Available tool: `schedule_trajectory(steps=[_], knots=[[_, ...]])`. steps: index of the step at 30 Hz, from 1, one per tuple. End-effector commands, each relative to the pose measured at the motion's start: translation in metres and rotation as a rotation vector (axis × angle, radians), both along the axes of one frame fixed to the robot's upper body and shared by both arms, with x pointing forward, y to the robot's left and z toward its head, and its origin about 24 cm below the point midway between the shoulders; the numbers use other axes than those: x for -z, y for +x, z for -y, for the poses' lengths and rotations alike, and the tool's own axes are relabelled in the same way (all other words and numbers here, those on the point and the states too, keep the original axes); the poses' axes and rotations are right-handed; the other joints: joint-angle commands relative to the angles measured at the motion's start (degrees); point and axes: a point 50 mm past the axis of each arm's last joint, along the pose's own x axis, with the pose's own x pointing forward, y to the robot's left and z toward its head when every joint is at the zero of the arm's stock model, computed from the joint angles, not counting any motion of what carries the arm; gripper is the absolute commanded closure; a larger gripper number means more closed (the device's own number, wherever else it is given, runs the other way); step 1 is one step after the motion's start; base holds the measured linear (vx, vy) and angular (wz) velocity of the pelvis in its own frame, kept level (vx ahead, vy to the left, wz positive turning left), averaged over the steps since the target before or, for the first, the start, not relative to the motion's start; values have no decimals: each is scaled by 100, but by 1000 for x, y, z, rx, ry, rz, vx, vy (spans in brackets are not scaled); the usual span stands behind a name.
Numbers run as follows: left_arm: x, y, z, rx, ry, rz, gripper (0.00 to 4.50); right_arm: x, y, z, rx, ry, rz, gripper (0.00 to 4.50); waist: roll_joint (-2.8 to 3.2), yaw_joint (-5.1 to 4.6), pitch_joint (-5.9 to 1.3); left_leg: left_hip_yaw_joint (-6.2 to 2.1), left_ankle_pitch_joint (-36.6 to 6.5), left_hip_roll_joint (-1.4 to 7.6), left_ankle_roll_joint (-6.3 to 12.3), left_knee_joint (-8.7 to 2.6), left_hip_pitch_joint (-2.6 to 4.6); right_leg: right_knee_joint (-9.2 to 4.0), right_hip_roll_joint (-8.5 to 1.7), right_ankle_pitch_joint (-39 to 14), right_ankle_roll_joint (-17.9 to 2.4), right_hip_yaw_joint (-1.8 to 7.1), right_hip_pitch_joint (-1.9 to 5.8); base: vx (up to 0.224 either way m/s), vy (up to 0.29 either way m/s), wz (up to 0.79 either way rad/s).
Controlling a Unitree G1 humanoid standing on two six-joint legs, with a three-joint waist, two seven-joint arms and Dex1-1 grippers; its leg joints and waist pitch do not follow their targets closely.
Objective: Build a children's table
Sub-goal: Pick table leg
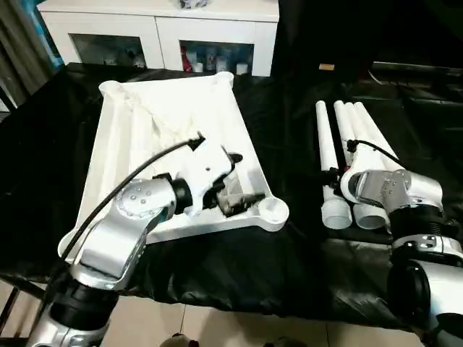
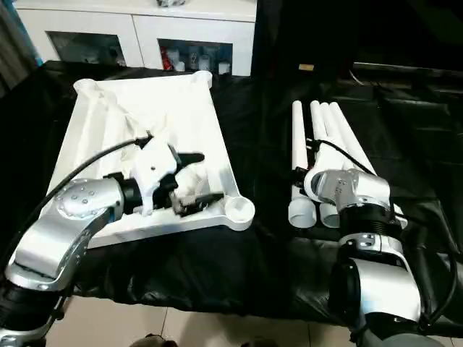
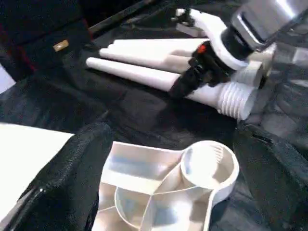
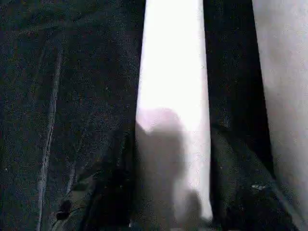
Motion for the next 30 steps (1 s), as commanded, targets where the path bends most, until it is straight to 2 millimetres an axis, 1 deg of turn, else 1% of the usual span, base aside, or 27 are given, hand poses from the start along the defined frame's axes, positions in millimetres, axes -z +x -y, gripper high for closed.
schedule_trajectory(steps=[1,2,3,4,5,6,7,8,9,10,12,13,14,15,16,17,19,21,22,23,24,26,27,28,30], knots=[[-7,8,-2,-52,-63,1,0,-3,0,-4,-20,76,31,268,-86,39,-497,-60,86,318,292,-329,37,-359,-417,590,-1754,223,378,0,0,0],[-9,12,-2,-74,-91,-5,0,-6,1,-5,-25,105,55,268,-91,49,-505,-68,133,322,339,-327,25,-351,-420,638,-1768,216,381,0,0,0],[-12,17,-1,-107,-143,-20,0,-11,1,-7,-40,146,118,268,-108,46,-498,-46,120,317,360,-322,16,-353,-414,692,-1781,225,387,0,0,0],[-13,19,0,-126,-175,-31,0,-15,2,-7,-50,166,163,268,-94,76,-514,-61,136,344,414,-315,35,-344,-428,778,-1786,224,380,0,0,0],[-15,22,1,-146,-200,-45,0,-19,2,-8,-53,198,209,268,-99,93,-513,-67,182,338,450,-315,28,-341,-431,808,-1793,218,379,0,0,0],[-19,27,2,-175,-247,-71,0,-26,2,-8,-59,229,275,268,-98,110,-525,-69,286,344,527,-306,16,-322,-433,888,-1802,210,375,0,0,0],[-21,30,3,-198,-291,-98,0,-32,1,-9,-87,250,332,268,-94,134,-526,-66,285,351,554,-294,23,-320,-435,900,-1823,209,358,0,0,0],[-21,31,4,-200,-294,-100,0,-32,1,-9,-89,252,334,268,-106,149,-523,-60,287,344,582,-294,17,-332,-430,901,-1823,208,364,0,0,0],[-23,33,5,-217,-329,-124,0,-37,-2,-10,-117,277,365,268,-100,161,-516,-60,283,343,589,-294,17,-329,-422,896,-1817,208,361,0,0,0],[-26,38,8,-246,-394,-166,0,-46,-6,-13,-172,331,427,268,-109,173,-514,-66,263,342,622,-297,11,-335,-425,840,-1803,205,366,0,0,0],[-30,42,11,-264,-469,-213,0,-56,-13,-16,-251,397,506,268,-106,214,-511,-78,200,347,669,-294,12,-356,-437,735,-1799,204,370,0,0,0],[-33,44,15,-261,-523,-243,0,-65,-21,-19,-317,442,573,268,-115,224,-509,-81,187,349,681,-298,9,-362,-436,682,-1786,201,369,0,0,0],[-35,46,17,-257,-558,-262,0,-70,-26,-21,-362,469,615,268,-120,250,-506,-71,178,337,695,-290,9,-372,-435,660,-1758,207,377,0,0,0],[-37,47,19,-256,-580,-273,0,-73,-29,-22,-386,482,632,268,-119,287,-509,-86,158,361,721,-292,16,-371,-450,628,-1754,208,368,0,0,0],[-41,49,23,-252,-619,-295,0,-77,-36,-23,-429,502,662,269,-128,317,-507,-91,198,357,734,-292,11,-372,-442,547,-1721,204,358,0,0,0],[-43,50,25,-256,-628,-302,0,-80,-40,-24,-458,516,685,269,-127,322,-509,-99,204,359,734,-297,14,-378,-448,498,-1721,198,353,0,0,0],[-46,53,34,-266,-651,-331,0,-86,-50,-25,-519,539,728,269,-132,346,-499,-98,150,365,728,-293,16,-405,-451,364,-1650,205,348,0,0,0],[-49,54,41,-250,-683,-358,0,-90,-56,-27,-558,563,753,269,-139,346,-494,-102,138,353,709,-299,7,-422,-453,226,-1619,202,353,0,0,0],[-54,53,48,-229,-723,-391,0,-92,-62,-29,-596,583,763,269,-122,351,-497,-108,150,351,682,-295,5,-413,-456,184,-1607,199,353,0,0,0],[-57,53,51,-218,-745,-408,0,-94,-64,-30,-616,585,770,269,-123,353,-488,-119,124,352,675,-299,0,-435,-458,112,-1589,193,350,0,0,0],[-57,53,52,-213,-752,-412,0,-94,-65,-31,-623,584,771,269,-142,346,-488,-117,113,340,658,-303,-13,-442,-455,37,-1556,192,354,0,0,0],[-66,50,62,-162,-813,-453,0,-96,-72,-35,-679,571,774,269,-138,338,-484,-117,94,339,621,-305,-5,-452,-447,-22,-1523,192,347,0,0,0],[-68,49,64,-149,-824,-461,0,-96,-73,-36,-687,569,774,269,-144,325,-482,-118,102,328,608,-304,-15,-455,-442,-33,-1508,191,357,0,0,0],[-70,47,67,-118,-839,-474,0,-96,-76,-38,-703,567,772,269,-139,319,-478,-117,74,330,595,-305,-16,-461,-446,-93,-1491,192,348,0,0,0],[-71,45,71,-114,-829,-479,0,-95,-78,-41,-725,547,763,269,-143,317,-468,-115,34,337,576,-314,-2,-488,-438,-253,-1442,191,323,0,0,0]])
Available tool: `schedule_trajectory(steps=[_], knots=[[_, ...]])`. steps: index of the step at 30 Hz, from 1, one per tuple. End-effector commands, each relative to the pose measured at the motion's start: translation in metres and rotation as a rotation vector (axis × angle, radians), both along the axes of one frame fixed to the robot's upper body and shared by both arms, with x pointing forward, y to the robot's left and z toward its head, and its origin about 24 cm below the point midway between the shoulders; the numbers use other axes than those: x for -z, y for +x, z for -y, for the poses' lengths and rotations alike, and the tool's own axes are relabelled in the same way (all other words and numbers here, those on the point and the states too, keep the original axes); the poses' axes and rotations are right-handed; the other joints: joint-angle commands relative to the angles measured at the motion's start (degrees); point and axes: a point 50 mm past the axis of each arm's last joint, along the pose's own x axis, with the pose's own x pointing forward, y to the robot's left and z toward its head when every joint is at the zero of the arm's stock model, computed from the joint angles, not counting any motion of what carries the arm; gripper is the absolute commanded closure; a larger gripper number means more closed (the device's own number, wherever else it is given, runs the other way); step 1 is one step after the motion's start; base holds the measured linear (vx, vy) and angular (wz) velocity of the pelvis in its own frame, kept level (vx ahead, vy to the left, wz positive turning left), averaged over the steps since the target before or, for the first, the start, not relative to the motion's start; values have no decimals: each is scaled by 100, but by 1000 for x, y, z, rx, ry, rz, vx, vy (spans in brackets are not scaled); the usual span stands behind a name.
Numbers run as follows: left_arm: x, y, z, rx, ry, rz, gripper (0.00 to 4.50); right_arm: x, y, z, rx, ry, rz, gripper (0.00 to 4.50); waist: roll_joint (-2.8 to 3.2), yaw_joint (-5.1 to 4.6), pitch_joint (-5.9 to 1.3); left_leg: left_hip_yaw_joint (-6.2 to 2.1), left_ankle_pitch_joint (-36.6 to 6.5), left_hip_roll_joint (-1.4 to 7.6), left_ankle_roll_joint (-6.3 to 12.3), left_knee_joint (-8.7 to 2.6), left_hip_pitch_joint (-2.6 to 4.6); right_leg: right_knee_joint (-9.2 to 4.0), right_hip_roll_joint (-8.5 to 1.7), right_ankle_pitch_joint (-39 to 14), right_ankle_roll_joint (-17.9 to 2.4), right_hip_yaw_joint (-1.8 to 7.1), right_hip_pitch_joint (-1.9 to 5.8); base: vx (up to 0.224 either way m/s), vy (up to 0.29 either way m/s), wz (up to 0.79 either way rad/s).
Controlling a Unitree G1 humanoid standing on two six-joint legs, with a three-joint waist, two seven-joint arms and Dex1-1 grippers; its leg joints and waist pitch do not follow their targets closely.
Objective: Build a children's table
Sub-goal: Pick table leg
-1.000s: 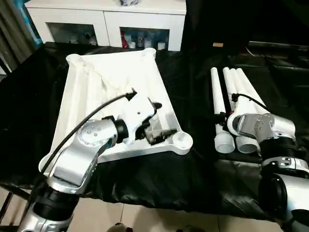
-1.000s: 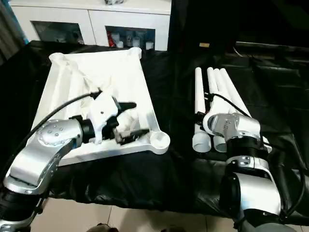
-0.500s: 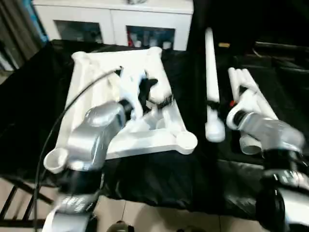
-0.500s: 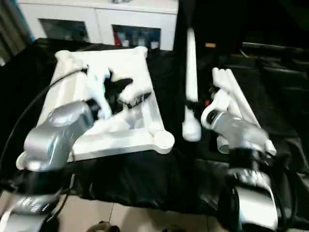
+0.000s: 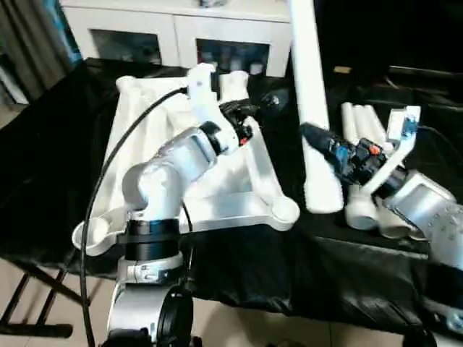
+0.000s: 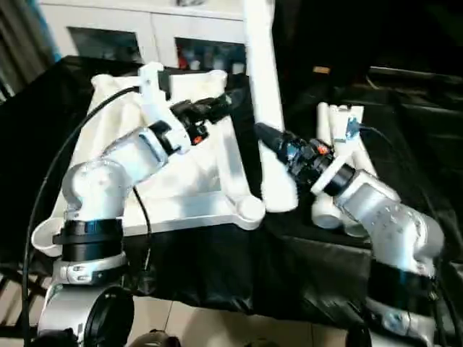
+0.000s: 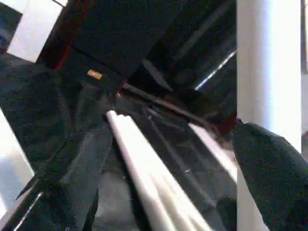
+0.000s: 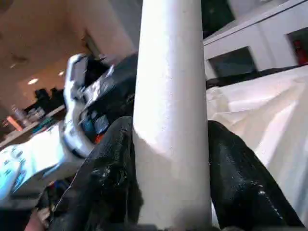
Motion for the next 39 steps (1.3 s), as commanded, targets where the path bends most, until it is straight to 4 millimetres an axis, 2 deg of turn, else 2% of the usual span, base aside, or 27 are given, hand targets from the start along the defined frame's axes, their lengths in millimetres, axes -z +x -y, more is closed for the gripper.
schedule_trajectory(steps=[1,4,5,7,9,10,12,16,18,20,22,23,28,29,31,33,34,36,39], knots=[[-17,-7,32,85,-55,13,0,-5,-5,-6,-42,-36,33,269,-125,28,-475,-118,-2,329,522,-345,53,-481,-435,-316,-1438,204,353,0,0,0],[-14,-6,34,71,-40,-7,0,-4,-6,-12,-44,-99,43,269,-128,28,-472,-124,11,336,487,-349,52,-483,-435,-315,-1373,208,356,0,0,0],[-13,-6,35,69,-42,-19,0,-4,-7,-21,-48,-199,66,269,-123,22,-472,-129,49,340,464,-349,48,-475,-436,-270,-1342,208,352,0,0,0],[-13,-7,35,64,-49,-28,36,-3,-6,-31,-37,-291,89,269,-131,15,-469,-131,80,338,402,-351,45,-473,-437,-227,-1284,211,352,0,0,0],[-13,-6,35,36,-57,-43,39,-2,0,-42,14,-376,107,269,-133,-6,-465,-127,42,326,375,-355,44,-480,-439,-271,-1279,214,348,0,0,0],[-13,-4,34,14,-64,-52,64,-1,3,-48,42,-419,119,269,-133,-30,-458,-131,3,320,328,-358,38,-483,-431,-331,-1281,211,342,0,0,0],[-13,-4,34,10,-66,-55,64,-1,3,-49,48,-426,121,269,-122,-25,-457,-123,-65,317,301,-358,54,-494,-431,-386,-1274,223,339,0,0,0],[-14,-1,33,-42,-80,-83,110,-4,6,-64,86,-489,160,269,-118,-33,-467,-140,-5,345,282,-370,60,-454,-420,-112,-1305,216,341,0,0,0],[-15,-2,34,-41,-81,-83,119,-5,5,-66,92,-487,168,269,-114,-26,-468,-131,30,343,314,-364,60,-443,-428,33,-1335,224,342,0,0,0],[-15,-3,34,-42,-51,-62,147,-7,7,-66,115,-478,170,269,-109,-14,-472,-128,28,345,347,-365,62,-439,-432,100,-1363,226,343,0,0,0],[-11,-1,31,-76,71,-22,147,-14,11,-60,175,-456,186,269,-99,-11,-477,-137,54,363,364,-370,66,-434,-433,158,-1356,222,338,0,0,0],[-9,-1,29,-85,101,1,121,-18,13,-56,201,-434,190,269,-96,-15,-475,-135,57,368,384,-372,64,-437,-436,181,-1344,225,336,0,0,0],[-6,0,14,-88,77,34,111,-31,20,-36,295,-364,186,269,-99,-27,-468,-118,10,357,347,-377,69,-436,-442,169,-1407,220,343,0,0,0],[-5,-1,12,-77,68,34,76,-32,21,-32,313,-364,182,269,-96,-31,-460,-113,9,352,347,-378,66,-440,-437,172,-1407,222,337,0,0,0],[-3,-1,1,-62,37,47,71,-31,23,-24,344,-394,177,269,-100,-33,-463,-111,42,344,337,-379,64,-436,-431,215,-1415,221,351,0,0,0],[-4,-4,-2,-32,3,57,74,-29,22,-23,344,-416,173,269,-98,-37,-469,-102,57,331,335,-367,64,-433,-424,259,-1430,220,349,0,0,0],[-5,-5,-3,-7,-18,67,46,-28,22,-23,337,-427,171,269,-101,-37,-465,-103,46,333,330,-371,65,-433,-426,235,-1433,219,355,0,0,0],[-12,-11,-2,49,-83,96,29,-24,20,-25,311,-457,166,269,-112,-41,-460,-98,32,338,332,-372,68,-429,-429,228,-1466,219,350,0,0,0],[-24,-19,3,138,-169,137,30,-18,17,-33,270,-486,150,269,-108,-40,-456,-99,-4,347,338,-371,65,-429,-432,202,-1523,219,348,0,0,0]])
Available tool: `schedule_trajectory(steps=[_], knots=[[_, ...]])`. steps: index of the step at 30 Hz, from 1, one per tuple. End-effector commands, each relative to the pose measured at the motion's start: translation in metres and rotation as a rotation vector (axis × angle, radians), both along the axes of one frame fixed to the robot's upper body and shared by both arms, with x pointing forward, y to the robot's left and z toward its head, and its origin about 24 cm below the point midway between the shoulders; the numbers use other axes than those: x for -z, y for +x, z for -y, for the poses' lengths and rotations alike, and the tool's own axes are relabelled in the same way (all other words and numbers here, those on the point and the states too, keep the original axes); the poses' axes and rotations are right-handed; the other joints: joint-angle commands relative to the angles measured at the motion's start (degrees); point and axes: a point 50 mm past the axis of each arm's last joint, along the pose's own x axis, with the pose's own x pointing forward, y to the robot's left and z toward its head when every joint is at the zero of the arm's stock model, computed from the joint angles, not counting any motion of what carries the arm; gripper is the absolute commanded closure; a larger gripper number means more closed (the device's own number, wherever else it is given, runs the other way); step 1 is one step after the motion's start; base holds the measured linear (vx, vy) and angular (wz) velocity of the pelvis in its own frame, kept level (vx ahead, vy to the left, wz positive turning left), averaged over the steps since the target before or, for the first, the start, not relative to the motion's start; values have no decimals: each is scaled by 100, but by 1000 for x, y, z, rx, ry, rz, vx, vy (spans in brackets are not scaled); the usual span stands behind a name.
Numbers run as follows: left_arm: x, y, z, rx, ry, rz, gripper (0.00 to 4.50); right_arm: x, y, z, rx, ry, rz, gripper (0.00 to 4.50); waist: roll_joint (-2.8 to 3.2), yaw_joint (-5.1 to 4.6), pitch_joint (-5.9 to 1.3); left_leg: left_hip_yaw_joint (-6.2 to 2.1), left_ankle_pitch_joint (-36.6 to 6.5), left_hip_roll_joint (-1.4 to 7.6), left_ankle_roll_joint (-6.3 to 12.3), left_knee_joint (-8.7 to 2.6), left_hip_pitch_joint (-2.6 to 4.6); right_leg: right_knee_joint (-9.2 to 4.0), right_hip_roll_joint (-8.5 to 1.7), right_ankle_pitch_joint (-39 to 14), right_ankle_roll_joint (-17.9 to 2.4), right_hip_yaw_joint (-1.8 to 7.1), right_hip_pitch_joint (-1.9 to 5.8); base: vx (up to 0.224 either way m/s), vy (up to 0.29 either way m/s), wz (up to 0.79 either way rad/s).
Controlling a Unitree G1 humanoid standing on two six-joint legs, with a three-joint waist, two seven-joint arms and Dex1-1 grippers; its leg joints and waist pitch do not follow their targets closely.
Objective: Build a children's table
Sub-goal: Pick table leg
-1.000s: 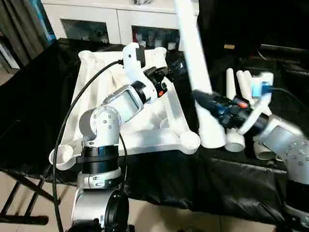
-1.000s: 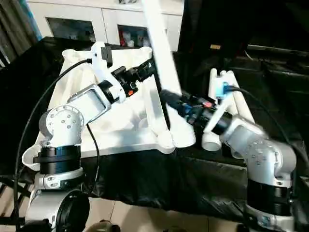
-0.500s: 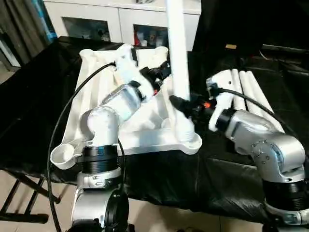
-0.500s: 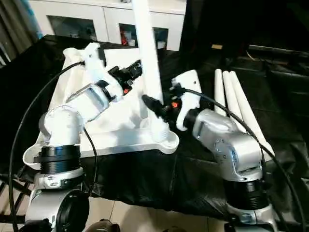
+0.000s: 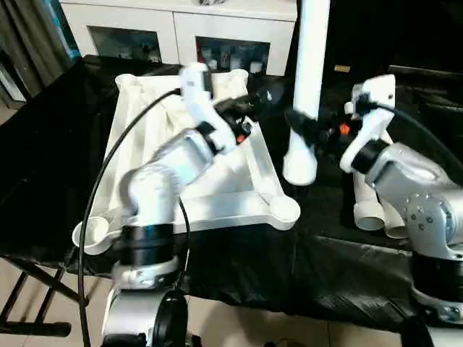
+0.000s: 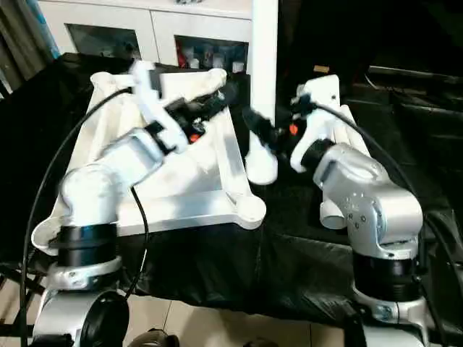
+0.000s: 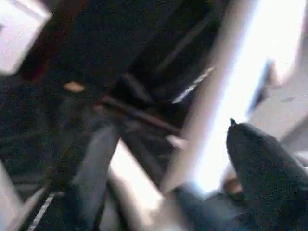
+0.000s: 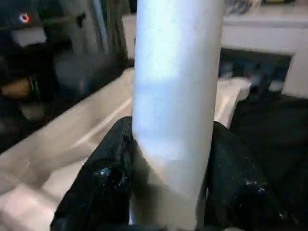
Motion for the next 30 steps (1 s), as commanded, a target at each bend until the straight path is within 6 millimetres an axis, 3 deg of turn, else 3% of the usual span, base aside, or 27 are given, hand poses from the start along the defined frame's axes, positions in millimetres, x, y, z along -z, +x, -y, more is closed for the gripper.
schedule_trajectory(steps=[1,5,10,12,13,14,21,30], knots=[[-13,-7,8,69,-40,50,9,0,-3,-8,-39,-33,0,269,-96,-16,-458,-106,-51,350,337,-374,100,-365,-435,51,-1559,223,345,0,0,0],[-14,-7,16,73,-24,49,0,4,-6,-17,-80,-73,-9,269,-90,-15,-459,-108,-139,350,297,-378,109,-387,-435,-151,-1443,232,350,0,0,0],[7,13,23,-118,193,-66,0,5,-10,-30,-116,-123,5,269,-94,-14,-474,-126,-92,351,255,-377,112,-389,-426,-84,-1232,241,354,0,0,0],[9,16,23,-165,217,-75,0,5,-10,-33,-116,-144,8,269,-94,-6,-486,-132,-14,355,251,-374,108,-373,-440,37,-1230,242,365,0,0,0],[9,18,23,-196,223,-84,0,6,-10,-34,-109,-161,6,269,-64,-6,-505,-136,53,354,244,-364,108,-362,-425,171,-1257,235,360,0,0,0],[10,18,23,-212,227,-89,0,7,-9,-35,-99,-170,8,269,-81,-9,-511,-135,106,350,241,-363,99,-345,-430,311,-1313,233,375,0,0,0],[9,21,23,-341,184,-152,62,4,-2,-41,-7,-138,28,270,-64,-13,-513,-128,-35,348,185,-359,106,-346,-430,223,-1431,232,365,0,0,0],[12,19,27,-406,97,-204,144,-2,1,-46,39,-84,57,270,-59,-17,-511,-125,-154,343,64,-373,113,-362,-419,54,-1310,231,345,0,0,0]])
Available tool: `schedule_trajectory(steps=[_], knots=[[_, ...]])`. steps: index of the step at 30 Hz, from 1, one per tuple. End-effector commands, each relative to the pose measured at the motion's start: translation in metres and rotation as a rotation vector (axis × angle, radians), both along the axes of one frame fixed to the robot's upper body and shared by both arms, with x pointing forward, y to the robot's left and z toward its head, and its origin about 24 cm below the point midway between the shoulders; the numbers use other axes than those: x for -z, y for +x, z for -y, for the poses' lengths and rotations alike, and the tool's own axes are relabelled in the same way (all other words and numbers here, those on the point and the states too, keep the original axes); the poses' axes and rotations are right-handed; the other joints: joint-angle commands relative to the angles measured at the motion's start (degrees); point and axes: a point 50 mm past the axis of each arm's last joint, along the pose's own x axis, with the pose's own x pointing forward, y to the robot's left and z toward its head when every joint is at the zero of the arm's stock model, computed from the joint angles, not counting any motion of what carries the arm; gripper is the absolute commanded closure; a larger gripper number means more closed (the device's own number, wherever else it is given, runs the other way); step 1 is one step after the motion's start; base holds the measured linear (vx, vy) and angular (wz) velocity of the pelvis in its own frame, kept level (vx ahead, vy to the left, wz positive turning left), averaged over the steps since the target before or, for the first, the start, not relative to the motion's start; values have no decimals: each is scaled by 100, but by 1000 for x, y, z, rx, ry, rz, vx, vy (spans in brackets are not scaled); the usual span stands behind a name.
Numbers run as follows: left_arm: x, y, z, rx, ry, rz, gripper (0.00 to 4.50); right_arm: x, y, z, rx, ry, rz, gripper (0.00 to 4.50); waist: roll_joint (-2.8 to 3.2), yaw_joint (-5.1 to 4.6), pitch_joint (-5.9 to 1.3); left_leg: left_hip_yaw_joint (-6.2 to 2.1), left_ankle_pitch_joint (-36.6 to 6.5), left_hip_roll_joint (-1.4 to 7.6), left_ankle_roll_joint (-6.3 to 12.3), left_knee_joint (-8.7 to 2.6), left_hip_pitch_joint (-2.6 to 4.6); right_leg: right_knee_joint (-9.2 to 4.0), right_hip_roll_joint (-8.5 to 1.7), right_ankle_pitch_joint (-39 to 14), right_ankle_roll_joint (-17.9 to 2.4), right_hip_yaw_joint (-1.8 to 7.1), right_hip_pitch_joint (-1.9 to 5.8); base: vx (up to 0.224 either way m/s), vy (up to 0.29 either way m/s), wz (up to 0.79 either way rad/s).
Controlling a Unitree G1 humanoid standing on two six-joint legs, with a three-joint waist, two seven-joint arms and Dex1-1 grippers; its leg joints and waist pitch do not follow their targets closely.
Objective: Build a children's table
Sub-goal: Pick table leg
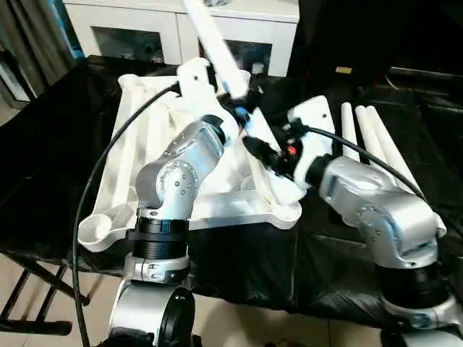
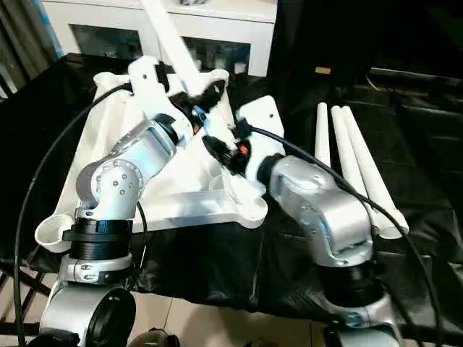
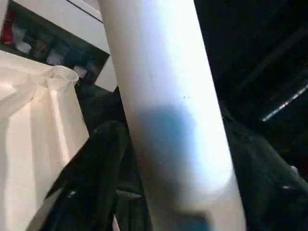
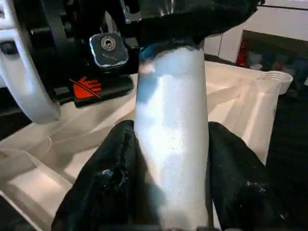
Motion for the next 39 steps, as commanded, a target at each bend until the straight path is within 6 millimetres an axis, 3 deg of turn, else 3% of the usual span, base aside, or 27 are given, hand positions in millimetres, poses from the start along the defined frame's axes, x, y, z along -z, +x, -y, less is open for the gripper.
schedule_trajectory(steps=[1,6,8,14,19,23,26,29,34,35,39], knots=[[1,-6,23,11,-136,-52,144,-12,4,11,72,18,64,270,-54,-18,-505,-126,-194,343,69,-376,114,-360,-418,-1,-1316,228,334,0,0,0],[1,-8,25,18,-152,-51,188,-13,4,11,70,37,60,270,-60,-27,-499,-123,-285,332,18,-383,109,-382,-415,-214,-1218,230,332,0,0,0],[1,-7,23,18,-165,-50,206,-13,5,12,62,56,53,214,-60,-24,-500,-123,-286,329,1,-383,107,-379,-416,-240,-1203,230,330,0,0,0],[-1,-6,21,56,-185,-29,233,-14,6,19,46,115,32,177,-70,-22,-503,-115,-284,322,15,-381,104,-384,-407,-212,-1174,227,327,0,0,0],[-3,-4,11,125,-160,47,263,-16,0,37,-55,128,10,138,-81,8,-518,-111,-177,314,128,-366,98,-375,-410,-86,-1201,219,348,0,0,0],[-9,-8,6,242,-163,147,268,-19,-9,49,-150,177,-21,99,-98,19,-515,-106,-157,322,273,-360,91,-385,-425,-154,-1285,218,353,0,0,0],[-13,-13,3,403,-155,196,268,-19,-24,52,-333,180,-65,69,-89,42,-516,-109,-174,329,301,-356,108,-377,-428,-271,-1315,213,358,0,0,0],[-20,-21,6,532,-161,236,268,-13,-28,50,-379,104,-95,55,-113,22,-510,-100,-138,333,293,-354,105,-372,-427,-297,-1331,208,342,0,0,0],[-26,-29,11,643,-138,276,268,-3,-26,47,-360,10,-118,50,-104,15,-493,-98,-271,352,164,-369,119,-401,-446,-675,-1375,211,317,0,0,0],[-26,-29,11,650,-138,281,268,-1,-25,47,-358,4,-132,80,-110,14,-495,-97,-309,359,151,-369,128,-400,-437,-649,-1369,216,314,0,0,0],[-30,-29,11,663,-156,289,269,4,-26,47,-355,-24,-156,106,-124,11,-490,-94,-313,346,130,-371,111,-402,-436,-666,-1308,217,328,0,0,0]])
